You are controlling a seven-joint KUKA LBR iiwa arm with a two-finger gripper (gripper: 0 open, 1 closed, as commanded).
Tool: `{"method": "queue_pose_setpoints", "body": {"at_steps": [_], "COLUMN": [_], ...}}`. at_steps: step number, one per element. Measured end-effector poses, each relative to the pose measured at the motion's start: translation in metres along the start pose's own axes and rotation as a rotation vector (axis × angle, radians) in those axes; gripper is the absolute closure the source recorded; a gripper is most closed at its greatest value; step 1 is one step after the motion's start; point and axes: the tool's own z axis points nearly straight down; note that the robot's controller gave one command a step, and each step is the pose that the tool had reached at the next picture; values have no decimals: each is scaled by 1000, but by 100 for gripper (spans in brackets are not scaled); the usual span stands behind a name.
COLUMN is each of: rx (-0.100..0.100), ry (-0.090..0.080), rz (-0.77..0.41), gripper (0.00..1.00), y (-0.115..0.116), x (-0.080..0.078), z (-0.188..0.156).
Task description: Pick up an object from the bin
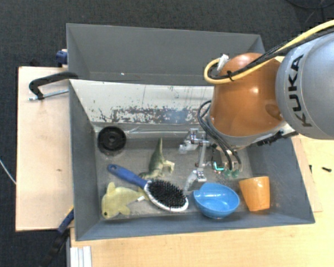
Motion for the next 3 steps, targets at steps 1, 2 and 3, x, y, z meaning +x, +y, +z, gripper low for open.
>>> {"method": "queue_pose_setpoints", "body": {"at_steps": [1, 2, 3], "rx": [4, 2, 4], "ry": [-2, -5, -17], "rz": [-451, -450, -477], "gripper": [0, 100, 100], "y": [6, 7, -15], "x": [-3, -3, -9], "z": [129, 128, -8]}}
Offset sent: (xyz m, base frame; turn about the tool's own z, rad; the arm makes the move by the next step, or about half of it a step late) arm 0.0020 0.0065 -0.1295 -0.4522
